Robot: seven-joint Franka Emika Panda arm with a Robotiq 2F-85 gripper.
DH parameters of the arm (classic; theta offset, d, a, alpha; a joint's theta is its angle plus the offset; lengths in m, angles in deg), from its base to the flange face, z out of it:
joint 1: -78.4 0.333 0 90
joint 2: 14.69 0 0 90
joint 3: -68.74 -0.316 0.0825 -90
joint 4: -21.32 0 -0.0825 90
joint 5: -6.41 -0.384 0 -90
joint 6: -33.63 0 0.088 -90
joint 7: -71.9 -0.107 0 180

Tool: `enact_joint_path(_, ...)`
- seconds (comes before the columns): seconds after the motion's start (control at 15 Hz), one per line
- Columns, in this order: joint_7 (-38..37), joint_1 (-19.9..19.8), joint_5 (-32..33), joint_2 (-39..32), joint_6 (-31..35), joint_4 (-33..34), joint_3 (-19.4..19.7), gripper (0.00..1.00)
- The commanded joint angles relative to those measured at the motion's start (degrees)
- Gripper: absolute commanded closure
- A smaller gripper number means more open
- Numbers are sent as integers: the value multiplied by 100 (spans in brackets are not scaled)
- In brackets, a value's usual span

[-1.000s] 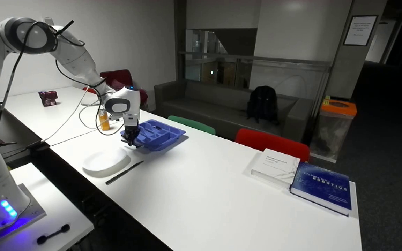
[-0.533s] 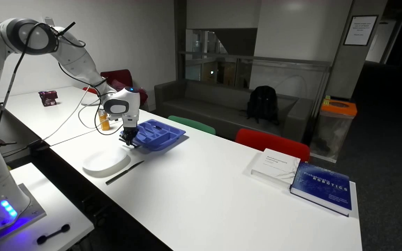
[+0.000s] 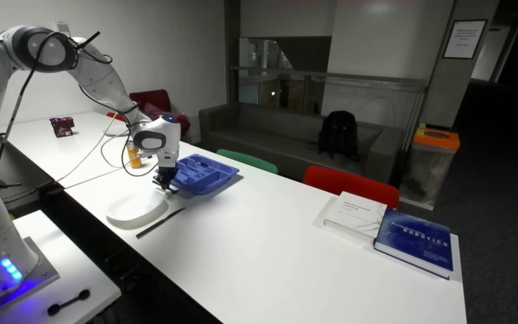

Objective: Take out the spoon and the fork, and set it around the plate

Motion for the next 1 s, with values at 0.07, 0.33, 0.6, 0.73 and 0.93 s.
enact_joint_path(0.07,271,-137,-167,-39,30,36,-107,97)
enact_joint_path(0.33,264,-117,-126,-137,25,91,-84,97)
enact_joint_path(0.6,252,-105,-113,-181,26,111,-77,97)
enact_joint_path(0.73,241,-100,-100,-209,17,138,-70,97)
enact_joint_path(0.93,226,-97,-95,-267,11,190,-65,97)
